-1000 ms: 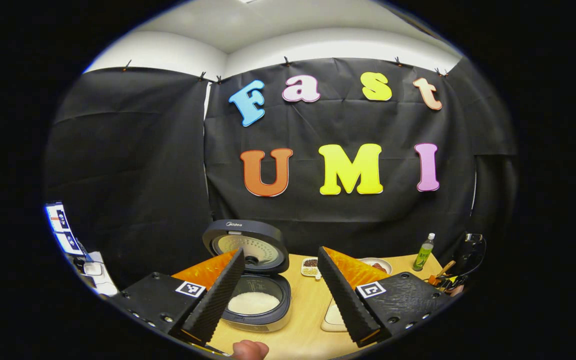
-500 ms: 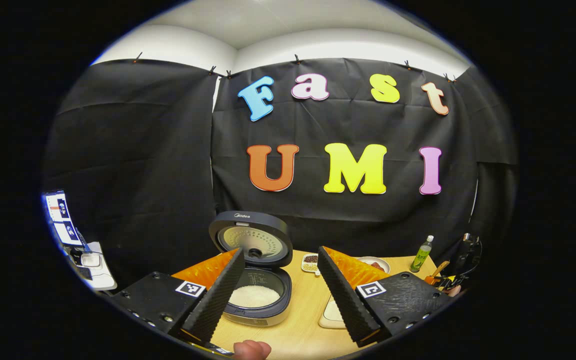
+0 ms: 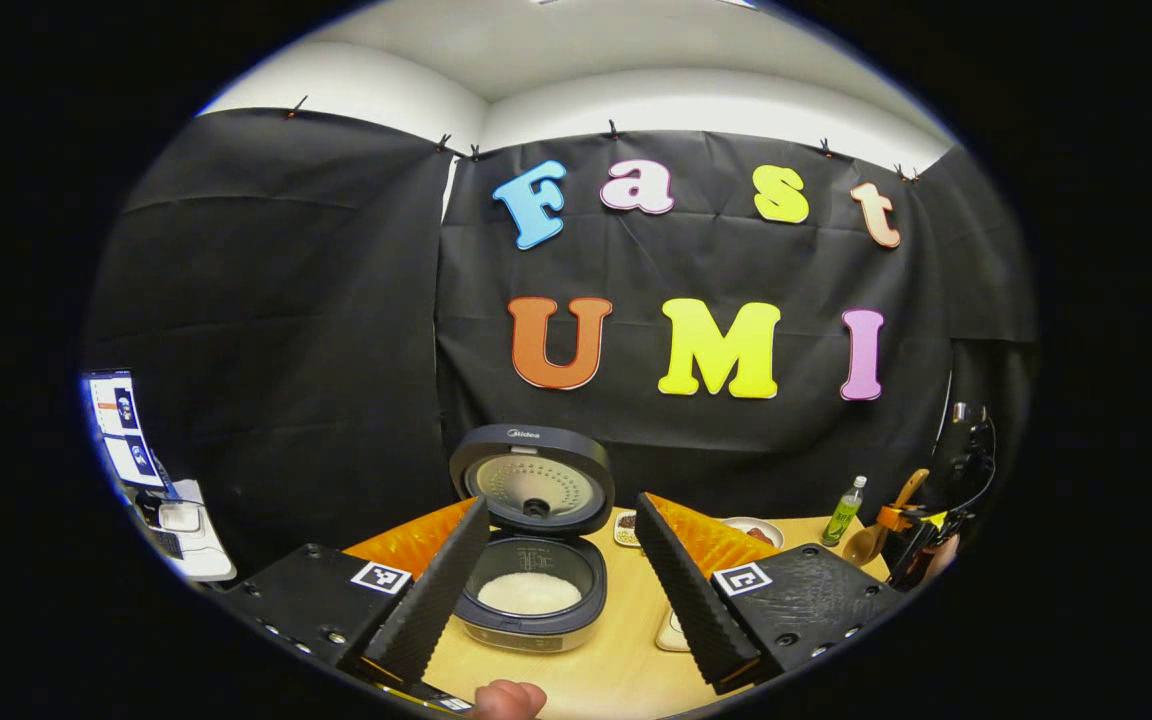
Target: Close the left gripper, press the button to open the rice cooker; take a wooden spoon from the chopstick holder with the right hand, scoop a spoonful of rice and pour it into the rice cooker, then put the wooden spoon back into the chopstick holder.
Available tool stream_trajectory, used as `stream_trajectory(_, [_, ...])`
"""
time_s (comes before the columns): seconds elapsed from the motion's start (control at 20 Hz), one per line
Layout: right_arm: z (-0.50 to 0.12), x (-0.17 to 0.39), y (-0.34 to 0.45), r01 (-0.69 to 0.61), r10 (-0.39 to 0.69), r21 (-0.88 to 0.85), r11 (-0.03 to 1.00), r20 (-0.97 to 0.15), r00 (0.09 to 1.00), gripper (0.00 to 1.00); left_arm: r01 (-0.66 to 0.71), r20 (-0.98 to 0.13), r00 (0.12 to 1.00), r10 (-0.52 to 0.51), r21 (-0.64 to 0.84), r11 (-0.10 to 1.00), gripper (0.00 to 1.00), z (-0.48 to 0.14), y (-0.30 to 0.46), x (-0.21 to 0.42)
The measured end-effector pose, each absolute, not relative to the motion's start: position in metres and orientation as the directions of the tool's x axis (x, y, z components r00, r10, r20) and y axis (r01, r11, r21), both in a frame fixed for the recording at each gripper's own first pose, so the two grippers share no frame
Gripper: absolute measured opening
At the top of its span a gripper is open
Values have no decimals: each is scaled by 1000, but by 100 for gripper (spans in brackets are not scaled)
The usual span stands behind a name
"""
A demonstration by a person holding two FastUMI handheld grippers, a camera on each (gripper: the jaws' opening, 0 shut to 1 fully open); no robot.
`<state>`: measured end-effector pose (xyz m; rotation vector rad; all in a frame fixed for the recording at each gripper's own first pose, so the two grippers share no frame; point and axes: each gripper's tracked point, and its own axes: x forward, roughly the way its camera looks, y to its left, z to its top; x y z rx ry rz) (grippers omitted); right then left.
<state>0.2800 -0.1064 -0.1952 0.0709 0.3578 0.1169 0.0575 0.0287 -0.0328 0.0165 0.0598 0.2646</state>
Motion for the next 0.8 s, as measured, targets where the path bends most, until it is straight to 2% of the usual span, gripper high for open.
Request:
stream_trajectory(0.15, [-193,261,-38,-155,202,157,975,-359,911,8,-256,-60,965,256,6,967,95,-34,54,50])
stream_trajectory(0.3, [-209,252,9,-156,205,157,975,-382,901,8,-256,-76,964,254,-4,967,94,-35,84,41])
stream_trajectory(0.45, [-239,251,32,-134,163,99,986,-410,898,8,-264,-91,960,263,9,965,95,-38,112,30])
stream_trajectory(0.8, [-318,260,32,-41,-30,-150,988,-441,897,8,-289,-147,945,292,39,956,95,-54,159,12])
